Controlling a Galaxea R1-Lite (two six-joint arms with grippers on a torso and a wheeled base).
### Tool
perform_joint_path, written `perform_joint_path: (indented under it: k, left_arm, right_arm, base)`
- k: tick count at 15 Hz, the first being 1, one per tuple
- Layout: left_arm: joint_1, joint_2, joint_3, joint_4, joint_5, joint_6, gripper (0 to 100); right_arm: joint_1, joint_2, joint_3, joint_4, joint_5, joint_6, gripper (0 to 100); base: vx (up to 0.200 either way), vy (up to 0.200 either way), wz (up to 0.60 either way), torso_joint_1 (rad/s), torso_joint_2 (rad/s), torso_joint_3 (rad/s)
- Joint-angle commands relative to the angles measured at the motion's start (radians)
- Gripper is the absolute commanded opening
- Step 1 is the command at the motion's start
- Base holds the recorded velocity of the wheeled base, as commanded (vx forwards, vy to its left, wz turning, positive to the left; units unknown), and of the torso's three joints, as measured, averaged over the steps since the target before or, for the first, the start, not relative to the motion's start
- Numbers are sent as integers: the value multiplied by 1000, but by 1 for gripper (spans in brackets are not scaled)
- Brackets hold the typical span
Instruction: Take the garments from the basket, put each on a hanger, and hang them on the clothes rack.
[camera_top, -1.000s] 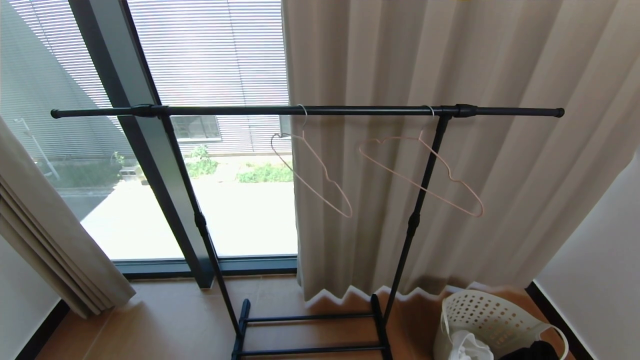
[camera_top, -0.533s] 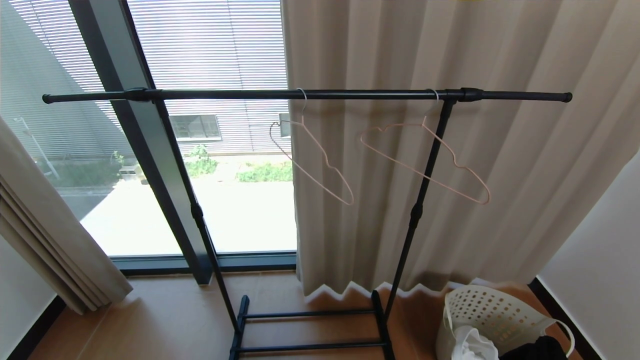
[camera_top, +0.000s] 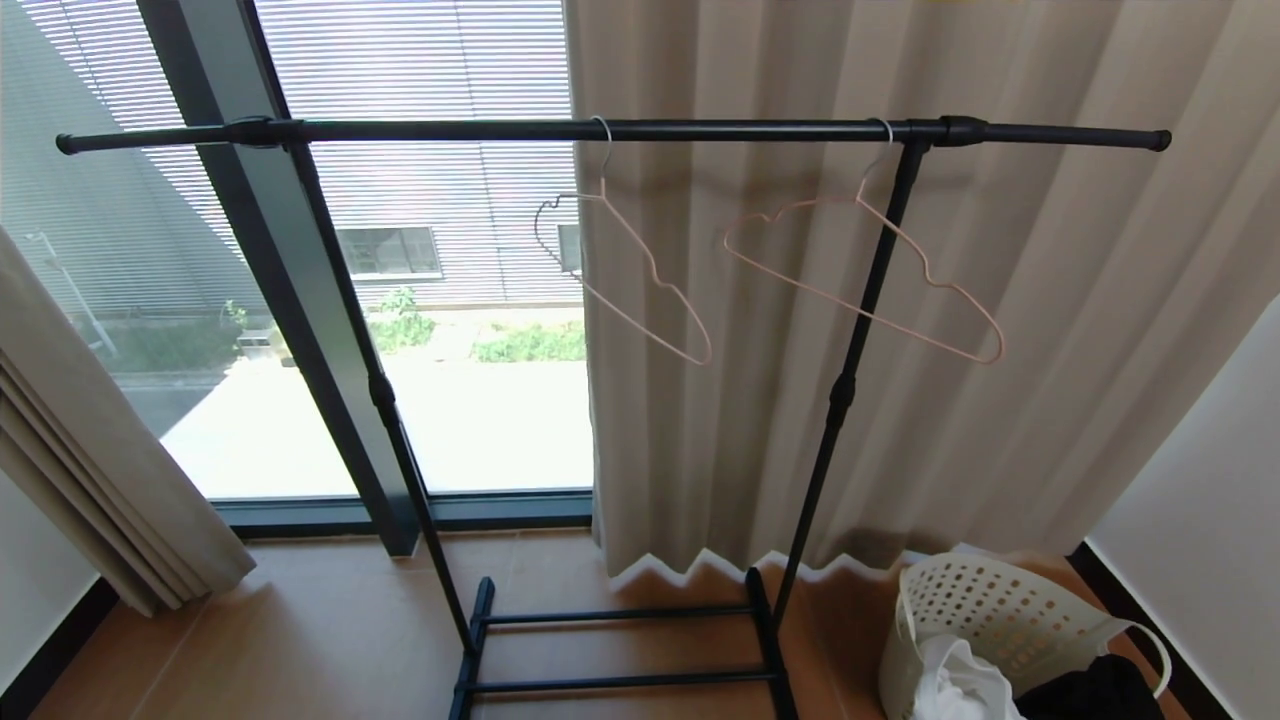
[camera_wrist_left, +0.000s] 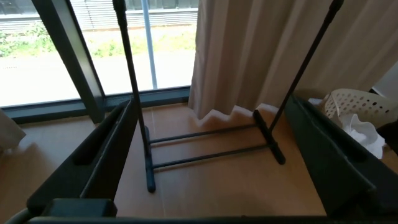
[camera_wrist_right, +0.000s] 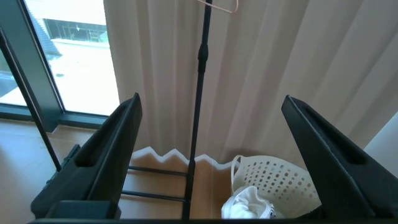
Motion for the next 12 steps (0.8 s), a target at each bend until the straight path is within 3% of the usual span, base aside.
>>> perform_joint_path:
  k: [1, 12]
  left_arm:
    - [0, 1, -1, 0, 0, 0, 100]
    - [0, 1, 0, 0, 0, -2, 100]
  right_arm:
    - [0, 4, 0, 0, 0, -2, 100]
    - [0, -1, 0, 0, 0, 0, 100]
  base:
    - [0, 0, 0, -222, 554, 334]
    - [0, 0, 0, -175, 514, 336]
